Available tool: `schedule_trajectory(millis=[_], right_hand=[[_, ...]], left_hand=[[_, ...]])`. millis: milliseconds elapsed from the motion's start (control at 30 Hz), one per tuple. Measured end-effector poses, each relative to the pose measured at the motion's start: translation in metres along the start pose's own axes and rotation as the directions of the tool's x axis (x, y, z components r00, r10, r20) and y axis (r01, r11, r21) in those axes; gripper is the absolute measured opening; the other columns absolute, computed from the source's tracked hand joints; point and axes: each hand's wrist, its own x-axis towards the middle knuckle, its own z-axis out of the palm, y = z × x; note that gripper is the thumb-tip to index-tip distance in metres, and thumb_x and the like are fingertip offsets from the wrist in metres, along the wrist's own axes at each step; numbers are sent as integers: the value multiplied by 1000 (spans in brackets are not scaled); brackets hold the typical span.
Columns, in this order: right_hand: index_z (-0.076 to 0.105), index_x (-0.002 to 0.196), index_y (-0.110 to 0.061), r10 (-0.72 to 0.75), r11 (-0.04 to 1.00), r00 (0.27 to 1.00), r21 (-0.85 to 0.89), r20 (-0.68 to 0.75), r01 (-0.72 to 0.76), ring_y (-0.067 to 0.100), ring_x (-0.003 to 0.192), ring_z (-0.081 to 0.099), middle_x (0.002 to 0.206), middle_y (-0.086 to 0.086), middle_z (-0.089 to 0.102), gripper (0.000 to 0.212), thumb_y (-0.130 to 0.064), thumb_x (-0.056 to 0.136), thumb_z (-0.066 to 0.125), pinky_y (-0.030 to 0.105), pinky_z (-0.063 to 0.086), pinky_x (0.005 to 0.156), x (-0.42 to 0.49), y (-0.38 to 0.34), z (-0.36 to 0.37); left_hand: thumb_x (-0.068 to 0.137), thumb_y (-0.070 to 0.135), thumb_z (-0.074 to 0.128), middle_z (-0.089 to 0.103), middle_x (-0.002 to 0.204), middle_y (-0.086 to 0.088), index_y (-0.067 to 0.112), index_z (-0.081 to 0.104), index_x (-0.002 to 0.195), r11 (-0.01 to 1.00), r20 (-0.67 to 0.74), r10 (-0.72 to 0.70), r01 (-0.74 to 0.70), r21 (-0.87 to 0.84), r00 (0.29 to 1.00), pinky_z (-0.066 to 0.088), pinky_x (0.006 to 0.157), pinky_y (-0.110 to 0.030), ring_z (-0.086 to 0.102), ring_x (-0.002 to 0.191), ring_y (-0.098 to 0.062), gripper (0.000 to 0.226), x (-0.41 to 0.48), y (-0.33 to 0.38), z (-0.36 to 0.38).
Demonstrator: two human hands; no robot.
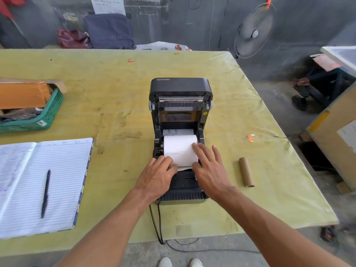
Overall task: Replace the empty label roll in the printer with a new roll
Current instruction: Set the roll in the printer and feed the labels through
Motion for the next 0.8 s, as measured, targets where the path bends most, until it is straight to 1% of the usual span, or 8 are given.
schedule_trajectory(millis=[100,200,267,367,433,567,700,800], right_hand=[[69,67,-6,4,1000,1000,7,23,-4,42,130,49,146,26,48,24,-9,57,91,68,40,102,-5,0,1],[71,75,-8,5,999,1000,43,1,-5,36,99,61,119,18,63,34,-6,48,93,51,54,81,-7,3,1],[72,87,-9,-26,996,999,90,-20,28,29,83,61,101,10,67,39,-2,53,91,41,54,68,-10,6,6],[69,105,-10,-65,990,997,131,43,59,25,89,57,104,5,68,32,-1,76,78,33,52,74,-11,10,10],[67,111,-11,-81,989,993,132,89,69,25,95,54,109,4,66,31,1,82,69,31,47,77,-8,11,8],[65,103,-12,-85,990,985,125,153,66,22,87,50,102,3,67,26,4,81,65,29,37,71,-4,8,4],[67,97,-13,-89,992,980,105,178,71,23,88,53,97,3,68,19,3,87,61,33,46,79,2,7,-1],[70,99,-11,-118,989,974,107,196,98,23,93,52,97,3,67,20,1,91,56,37,49,83,3,6,-2]], left_hand=[[70,-19,70,66,84,-9,2,71,105,995,57,-4,9,-98,998,54,54,-36,58,71,-24,40,-4,-2,-3],[71,-21,69,70,79,-9,2,69,101,987,85,9,5,-162,996,56,51,-36,61,66,-23,38,-4,-4,-8],[72,-23,68,69,82,-11,1,69,98,987,112,30,-11,-161,993,57,53,-36,63,68,-24,36,-3,-5,-8],[73,-25,64,67,94,-12,-1,70,100,988,138,46,-24,-154,989,58,55,-33,64,72,-24,37,-5,-10,-7],[70,-27,65,67,92,-12,-1,71,98,989,144,53,-33,-141,988,58,55,-33,63,73,-24,39,-5,-12,-7],[67,-29,65,67,85,-11,0,72,95,989,171,73,-49,-140,983,56,56,-36,59,75,-24,41,-7,-16,-6],[74,-25,61,66,92,-10,2,71,101,992,222,72,-46,-120,972,54,66,-37,56,86,-23,40,-3,-19,-4],[79,-20,58,66,91,-8,5,71,100,992,259,72,-43,-117,963,53,70,-35,53,87,-21,35,-2,-21,-3]])
